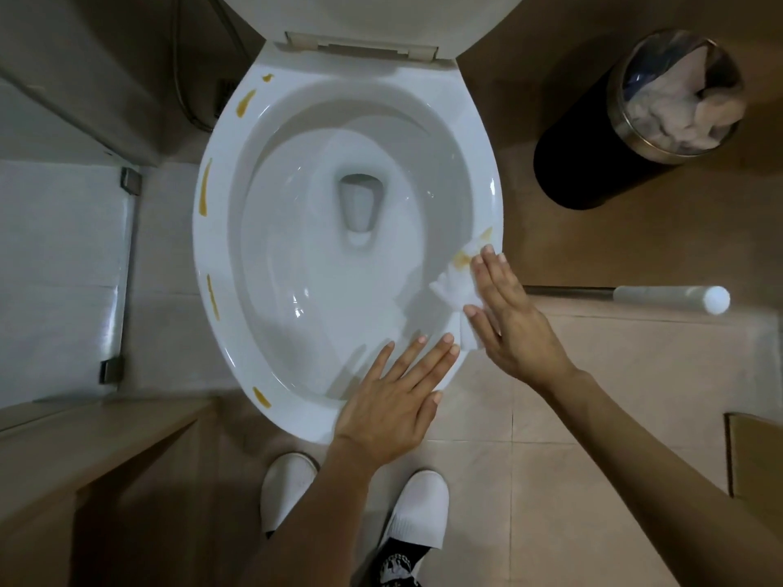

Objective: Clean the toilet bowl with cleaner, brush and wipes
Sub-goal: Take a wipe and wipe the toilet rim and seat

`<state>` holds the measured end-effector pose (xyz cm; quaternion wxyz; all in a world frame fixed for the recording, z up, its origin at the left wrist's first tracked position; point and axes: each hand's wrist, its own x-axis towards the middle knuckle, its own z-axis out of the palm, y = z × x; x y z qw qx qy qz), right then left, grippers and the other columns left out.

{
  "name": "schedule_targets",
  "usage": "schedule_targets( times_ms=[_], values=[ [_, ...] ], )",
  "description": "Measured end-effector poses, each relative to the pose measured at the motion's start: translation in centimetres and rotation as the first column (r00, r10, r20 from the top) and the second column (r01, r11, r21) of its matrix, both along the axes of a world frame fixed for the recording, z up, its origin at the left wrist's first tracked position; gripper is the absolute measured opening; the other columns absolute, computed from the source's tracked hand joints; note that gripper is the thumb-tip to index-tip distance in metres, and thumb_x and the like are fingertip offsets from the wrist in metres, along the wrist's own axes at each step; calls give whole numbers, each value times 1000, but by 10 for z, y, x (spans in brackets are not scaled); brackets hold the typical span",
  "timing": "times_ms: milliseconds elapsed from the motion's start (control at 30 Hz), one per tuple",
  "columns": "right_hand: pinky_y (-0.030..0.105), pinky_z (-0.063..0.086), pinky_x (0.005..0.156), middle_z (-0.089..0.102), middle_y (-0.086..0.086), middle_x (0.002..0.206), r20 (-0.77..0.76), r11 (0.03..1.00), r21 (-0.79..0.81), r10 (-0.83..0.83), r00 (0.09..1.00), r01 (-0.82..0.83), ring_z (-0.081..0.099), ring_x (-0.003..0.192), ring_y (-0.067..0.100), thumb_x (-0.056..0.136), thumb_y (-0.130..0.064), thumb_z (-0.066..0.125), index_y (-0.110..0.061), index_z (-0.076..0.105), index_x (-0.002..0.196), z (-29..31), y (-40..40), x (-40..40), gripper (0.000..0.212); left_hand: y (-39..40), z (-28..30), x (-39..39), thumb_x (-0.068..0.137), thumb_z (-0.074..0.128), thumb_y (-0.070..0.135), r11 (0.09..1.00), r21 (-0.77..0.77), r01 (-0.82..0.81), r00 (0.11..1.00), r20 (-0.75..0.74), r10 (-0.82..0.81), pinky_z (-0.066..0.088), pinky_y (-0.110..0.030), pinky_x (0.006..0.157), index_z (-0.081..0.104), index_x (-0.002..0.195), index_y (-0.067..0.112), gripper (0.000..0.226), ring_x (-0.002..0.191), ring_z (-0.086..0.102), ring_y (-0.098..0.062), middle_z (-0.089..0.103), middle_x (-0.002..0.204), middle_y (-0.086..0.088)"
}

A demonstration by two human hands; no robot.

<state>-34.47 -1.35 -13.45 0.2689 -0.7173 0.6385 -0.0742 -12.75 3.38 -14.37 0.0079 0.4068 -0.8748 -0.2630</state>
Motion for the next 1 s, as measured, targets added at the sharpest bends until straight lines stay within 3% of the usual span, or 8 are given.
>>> schedule_targets(
  times_ms=[200, 333, 467, 700, 1000],
  values=[
    [30, 8, 118, 11, 2, 160, -115, 998, -36, 45, 992, -49, 2, 147, 10, 103, -36, 25, -12, 17, 152, -4, -24, -9, 56, 0, -1, 0, 98, 32, 33, 1000, -14, 0, 1000, -10, 0, 29, -47, 113, 6, 153, 22, 62, 145, 17, -17, 8, 159, 7],
    [29, 5, 118, 7, -1, 159, -100, 996, -27, 88, 991, -91, 0, 147, 10, 102, -38, 22, -13, 12, 152, -1, -8, 1, 56, 1, -3, 0, 98, 30, 34, 1000, -25, 1, 1000, 1, -1, 24, -46, 115, 6, 153, 22, 61, 145, 16, -16, 7, 159, 7],
    [32, 13, 119, 6, -5, 159, -66, 985, 2, 172, 983, -172, 1, 148, 9, 102, -38, 23, -18, 11, 152, -1, 14, 4, 56, 1, -3, 1, 98, 28, 35, 999, -39, 15, 1000, 14, -15, 26, -46, 114, 4, 152, 22, 60, 146, 16, -16, 9, 159, 5],
    [33, 11, 119, 18, 6, 158, -160, 993, -27, 113, 981, -119, 7, 145, 13, 100, -41, 18, -10, 18, 151, 0, -41, -11, 60, 2, -3, 0, 99, 26, 34, 999, -38, 4, 1000, 21, -3, 22, -44, 116, 7, 153, 23, 58, 146, 14, -14, 7, 159, 8],
    [26, 3, 118, 3, -5, 160, -102, 982, 46, 186, 977, -182, -2, 148, 8, 102, -39, 20, -18, 8, 152, 5, 25, 6, 56, 1, -3, 0, 99, 23, 35, 999, -48, 4, 1000, 26, -3, 23, -44, 116, 8, 153, 22, 57, 146, 14, -15, 11, 159, 5]
  ],
)
